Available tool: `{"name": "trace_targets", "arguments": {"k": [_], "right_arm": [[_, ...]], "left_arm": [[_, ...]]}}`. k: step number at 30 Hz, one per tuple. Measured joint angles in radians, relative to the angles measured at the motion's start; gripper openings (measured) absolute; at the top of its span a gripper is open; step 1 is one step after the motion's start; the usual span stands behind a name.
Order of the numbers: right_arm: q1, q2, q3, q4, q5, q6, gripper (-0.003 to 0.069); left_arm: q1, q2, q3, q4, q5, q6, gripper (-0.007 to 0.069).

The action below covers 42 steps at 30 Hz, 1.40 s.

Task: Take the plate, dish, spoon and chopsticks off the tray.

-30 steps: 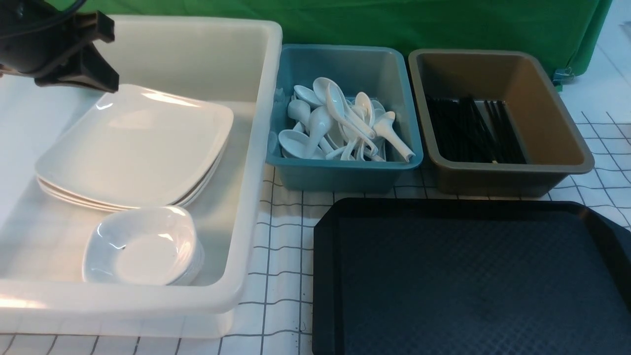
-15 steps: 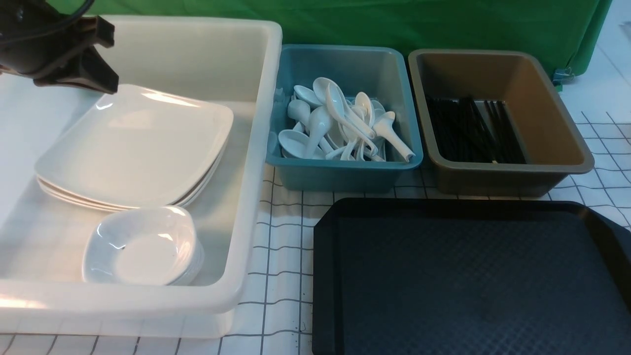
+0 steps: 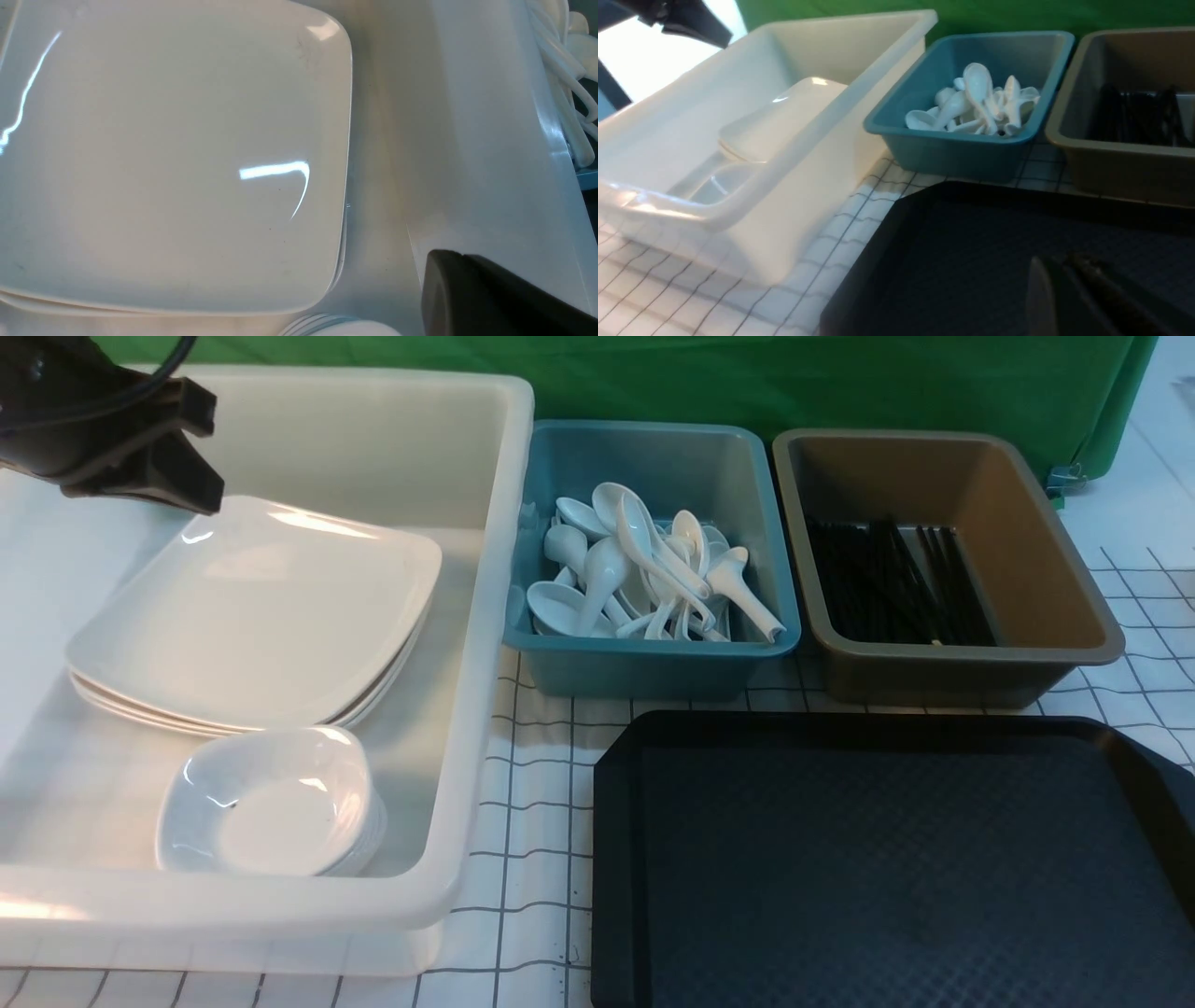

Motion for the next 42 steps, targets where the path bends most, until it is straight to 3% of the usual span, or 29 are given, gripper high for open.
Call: {"name": "trace_targets", "arguments": {"k": [4, 7, 16, 20, 26, 33, 42], "right_arm": [[0.000, -0.008, 0.133, -0.005, -0.221, 0.000, 0.0092], [0.000, -0.033, 0.212, -0.008, -0.291, 0.000, 0.0099], [0.000, -0.145, 0.407, -0.215, -0.311, 0.000, 0.0119], [0.000, -0.146, 0.471, -0.246, -0.323, 0.000, 0.0132], [-0.017, -0.146, 0.476, -0.313, -0.352, 0.000, 0.0143], [-0.122, -0.146, 0.476, -0.422, -0.360, 0.000, 0.0161], [-0.126, -0.146, 0.477, -0.471, -0.367, 0.000, 0.0177]], "left_arm": [[0.000, 0.000, 0.000, 0.000, -0.004, 0.001, 0.0004], [0.000, 0.000, 0.000, 0.000, -0.008, 0.001, 0.0004], [0.000, 0.000, 0.000, -0.002, -0.009, -0.006, 0.0004], [0.000, 0.000, 0.000, -0.006, 0.013, -0.023, 0.0005], [0.000, 0.000, 0.000, -0.041, 0.049, -0.028, 0.0005], [0.000, 0.000, 0.000, -0.053, 0.064, -0.029, 0.0005], [0.000, 0.000, 0.000, -0.053, 0.065, -0.029, 0.0005]]}}
